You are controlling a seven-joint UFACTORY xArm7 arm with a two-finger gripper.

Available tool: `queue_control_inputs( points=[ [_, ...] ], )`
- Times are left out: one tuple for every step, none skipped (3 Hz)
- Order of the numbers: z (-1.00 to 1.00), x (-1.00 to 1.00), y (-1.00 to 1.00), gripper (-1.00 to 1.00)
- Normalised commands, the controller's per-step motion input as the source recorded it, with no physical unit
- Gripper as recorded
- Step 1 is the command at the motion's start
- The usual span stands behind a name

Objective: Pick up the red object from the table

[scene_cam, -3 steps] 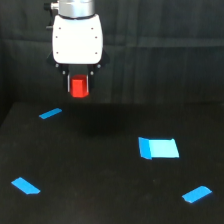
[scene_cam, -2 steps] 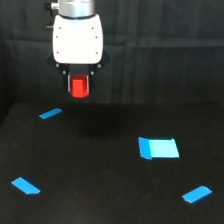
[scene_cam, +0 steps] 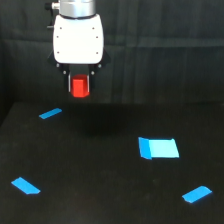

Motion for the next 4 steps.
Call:
queue_control_inputs(
  points=[
    [0.11,0.05,-0.03,-0.95],
    [0.01,0.02,0.04,-0.93],
    [0.04,0.02,0.01,-0.89],
    [-0.01,-0.07,-0.09,-0.89]
  ],
)
